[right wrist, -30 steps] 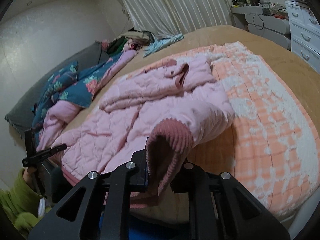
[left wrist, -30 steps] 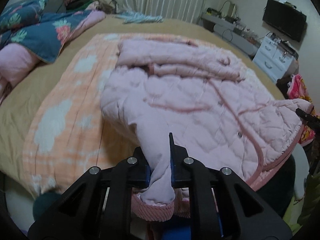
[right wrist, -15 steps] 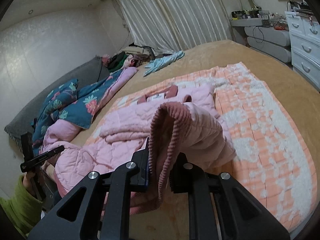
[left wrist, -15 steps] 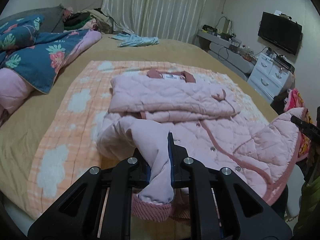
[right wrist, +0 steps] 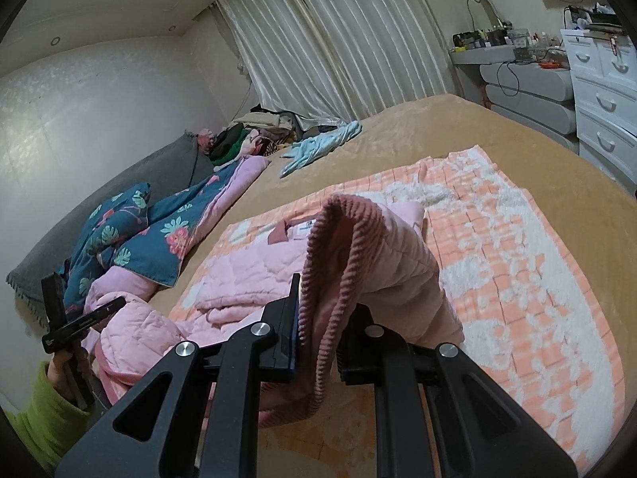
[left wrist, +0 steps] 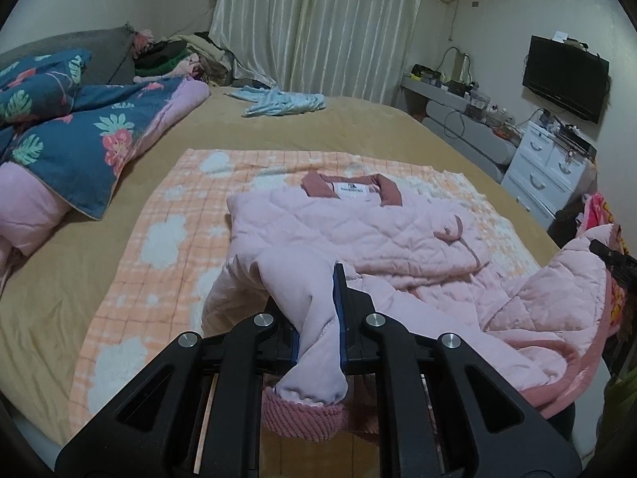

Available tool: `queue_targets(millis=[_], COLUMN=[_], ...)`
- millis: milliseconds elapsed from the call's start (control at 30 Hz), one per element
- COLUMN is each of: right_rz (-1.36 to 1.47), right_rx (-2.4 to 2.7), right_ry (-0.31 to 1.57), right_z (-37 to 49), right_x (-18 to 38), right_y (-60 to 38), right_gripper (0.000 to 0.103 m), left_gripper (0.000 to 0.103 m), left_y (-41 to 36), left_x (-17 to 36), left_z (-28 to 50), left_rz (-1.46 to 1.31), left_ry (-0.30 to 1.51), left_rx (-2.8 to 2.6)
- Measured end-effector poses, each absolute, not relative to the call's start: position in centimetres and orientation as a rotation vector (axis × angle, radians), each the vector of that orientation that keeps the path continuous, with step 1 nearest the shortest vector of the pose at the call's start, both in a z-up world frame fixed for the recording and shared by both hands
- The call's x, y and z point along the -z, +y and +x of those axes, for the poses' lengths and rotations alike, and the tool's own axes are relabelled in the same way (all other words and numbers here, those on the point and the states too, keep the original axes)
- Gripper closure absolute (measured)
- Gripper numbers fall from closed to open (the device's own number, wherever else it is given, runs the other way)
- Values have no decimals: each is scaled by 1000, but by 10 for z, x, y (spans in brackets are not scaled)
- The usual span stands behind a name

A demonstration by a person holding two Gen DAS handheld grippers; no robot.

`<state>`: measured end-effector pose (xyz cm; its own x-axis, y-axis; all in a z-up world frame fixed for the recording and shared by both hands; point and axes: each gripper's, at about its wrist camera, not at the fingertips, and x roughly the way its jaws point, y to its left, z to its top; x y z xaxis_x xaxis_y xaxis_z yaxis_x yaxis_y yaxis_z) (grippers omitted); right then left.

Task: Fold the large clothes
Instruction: 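Lift the held sleeve cuffs of the larger jacket with both tools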

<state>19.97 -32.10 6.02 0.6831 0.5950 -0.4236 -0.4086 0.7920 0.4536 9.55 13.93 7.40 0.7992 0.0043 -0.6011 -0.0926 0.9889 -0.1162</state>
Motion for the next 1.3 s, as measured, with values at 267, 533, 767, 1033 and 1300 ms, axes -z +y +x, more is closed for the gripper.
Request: queue_targets(millis=[267,533,767,1033,1300], right_rz=[321,334,309,323,380], right_rx=[-545,-509,-491,-473,-464], right_ry=[574,578,579,599,627], right_z=[220,246,264,295,324], right_x=[-76,-86,-94,-92,-82], right_y=[-317,-315,-309,-306,-305], right_gripper=[90,90,90,90,90], left_gripper=[97,97,97,96,96], left_y=[141,145,150,154,158], left_x=[-93,-103,-109,-106,-95], left_z=[114,139,159,183,200], left_rz=[-135,-121,-108,-70,-35], left_ry=[617,613,607,606,606], left_rx=[-80,-125,-154,-186,-227])
